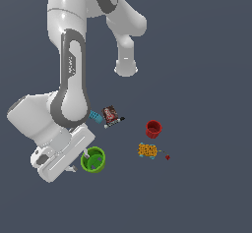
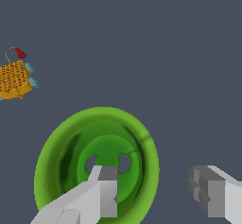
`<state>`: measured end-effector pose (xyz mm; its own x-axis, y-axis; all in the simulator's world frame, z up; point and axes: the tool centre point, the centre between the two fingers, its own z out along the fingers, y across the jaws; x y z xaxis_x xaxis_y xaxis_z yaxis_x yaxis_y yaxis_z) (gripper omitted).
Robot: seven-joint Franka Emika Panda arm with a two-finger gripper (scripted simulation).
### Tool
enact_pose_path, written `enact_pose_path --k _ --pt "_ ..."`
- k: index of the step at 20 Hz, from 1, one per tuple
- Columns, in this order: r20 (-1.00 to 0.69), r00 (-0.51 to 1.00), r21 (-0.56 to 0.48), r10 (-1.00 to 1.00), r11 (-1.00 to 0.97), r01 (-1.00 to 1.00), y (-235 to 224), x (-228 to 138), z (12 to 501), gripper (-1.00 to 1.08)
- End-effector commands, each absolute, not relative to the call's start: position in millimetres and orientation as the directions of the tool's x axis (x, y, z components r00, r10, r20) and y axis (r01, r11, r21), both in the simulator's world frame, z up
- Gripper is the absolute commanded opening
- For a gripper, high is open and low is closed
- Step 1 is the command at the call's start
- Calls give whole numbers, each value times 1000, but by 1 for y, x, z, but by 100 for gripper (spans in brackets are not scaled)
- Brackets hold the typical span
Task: Pick up a designated object from a clutter of objects.
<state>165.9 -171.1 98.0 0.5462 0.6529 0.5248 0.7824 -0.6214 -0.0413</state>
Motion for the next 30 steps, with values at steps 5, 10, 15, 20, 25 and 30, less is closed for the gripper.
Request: enact_pose_path --k 5,10,15,20,25,30 --pt "535 537 -33 652 -619 784 -176 167 96 28" --pt "536 536 -32 652 -619 785 -171 170 88 28" --pt "537 534 -30 653 -618 786 -163 176 72 28" --pt "537 534 -30 653 -618 786 -162 176 70 -100" --pt "537 534 -30 653 -618 786 -162 176 70 -100" --pt "537 534 -31 653 -617 786 -161 176 71 -100"
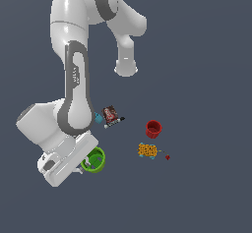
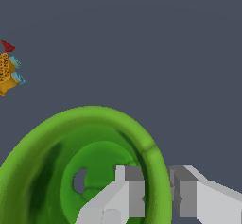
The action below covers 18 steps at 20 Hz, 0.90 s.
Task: Pick up a designated object from a clutter of objects.
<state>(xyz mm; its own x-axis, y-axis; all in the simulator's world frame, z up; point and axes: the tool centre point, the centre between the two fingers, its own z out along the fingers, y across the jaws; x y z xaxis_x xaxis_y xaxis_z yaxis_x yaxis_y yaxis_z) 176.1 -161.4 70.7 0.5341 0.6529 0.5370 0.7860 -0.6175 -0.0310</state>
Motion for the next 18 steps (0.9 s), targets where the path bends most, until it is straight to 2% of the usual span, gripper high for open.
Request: enact_pose_path --k 1,10,18 --pt "537 534 -31 653 -617 786 -160 176 72 -100" --pt "535 534 -31 654 -617 786 -136 171 100 -100" --pt "533 535 -30 656 -617 786 -86 160 157 -100"
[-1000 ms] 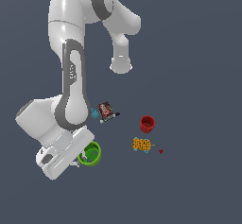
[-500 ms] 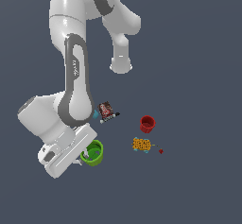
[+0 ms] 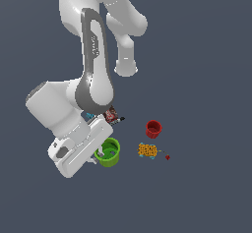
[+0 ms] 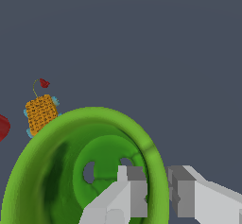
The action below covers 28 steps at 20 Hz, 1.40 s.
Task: Pick up a designated object from a clutter of objects.
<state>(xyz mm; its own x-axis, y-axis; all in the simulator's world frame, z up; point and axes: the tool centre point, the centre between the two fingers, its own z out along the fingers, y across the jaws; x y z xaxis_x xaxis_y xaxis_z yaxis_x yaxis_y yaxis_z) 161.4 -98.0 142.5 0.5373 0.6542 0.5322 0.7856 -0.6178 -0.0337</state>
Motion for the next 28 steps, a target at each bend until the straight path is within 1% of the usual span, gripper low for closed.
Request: enact_pose_path --k 1,18,24,28 --pt "533 535 -30 656 -617 786 -78 158 167 -100" --pt "532 535 -31 657 -616 787 62 132 331 -100" --pt "535 534 -31 654 -617 787 100 127 380 -100" --pt "537 534 -30 653 -617 786 115 126 400 -100"
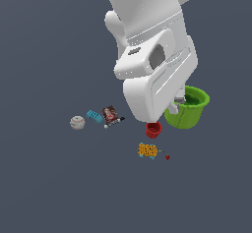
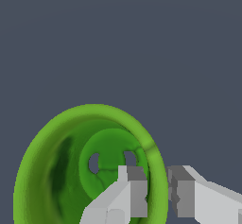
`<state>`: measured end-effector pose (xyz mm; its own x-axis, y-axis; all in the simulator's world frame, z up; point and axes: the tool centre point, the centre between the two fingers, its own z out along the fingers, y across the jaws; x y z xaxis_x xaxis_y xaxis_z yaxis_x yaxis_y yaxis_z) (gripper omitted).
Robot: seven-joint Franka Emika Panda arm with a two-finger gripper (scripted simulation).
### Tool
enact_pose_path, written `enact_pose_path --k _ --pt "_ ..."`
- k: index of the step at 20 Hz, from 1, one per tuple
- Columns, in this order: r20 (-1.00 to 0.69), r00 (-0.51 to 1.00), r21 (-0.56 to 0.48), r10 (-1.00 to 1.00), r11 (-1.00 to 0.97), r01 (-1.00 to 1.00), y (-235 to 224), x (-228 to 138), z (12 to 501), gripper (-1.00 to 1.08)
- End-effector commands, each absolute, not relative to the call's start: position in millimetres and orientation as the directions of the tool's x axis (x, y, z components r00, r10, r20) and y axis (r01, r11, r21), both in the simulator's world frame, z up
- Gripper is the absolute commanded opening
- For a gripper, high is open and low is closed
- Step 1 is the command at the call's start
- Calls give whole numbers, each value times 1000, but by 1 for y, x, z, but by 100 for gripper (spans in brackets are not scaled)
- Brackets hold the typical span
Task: Pick up a designated object from a clutter of objects.
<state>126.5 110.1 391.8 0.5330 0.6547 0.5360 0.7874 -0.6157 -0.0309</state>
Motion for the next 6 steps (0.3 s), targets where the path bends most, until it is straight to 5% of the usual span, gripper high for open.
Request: enact_pose_path --k 1,6 --pt "537 534 -30 653 -618 786 117 126 403 -100" --pt "538 534 -30 652 -618 786 119 127 407 -100"
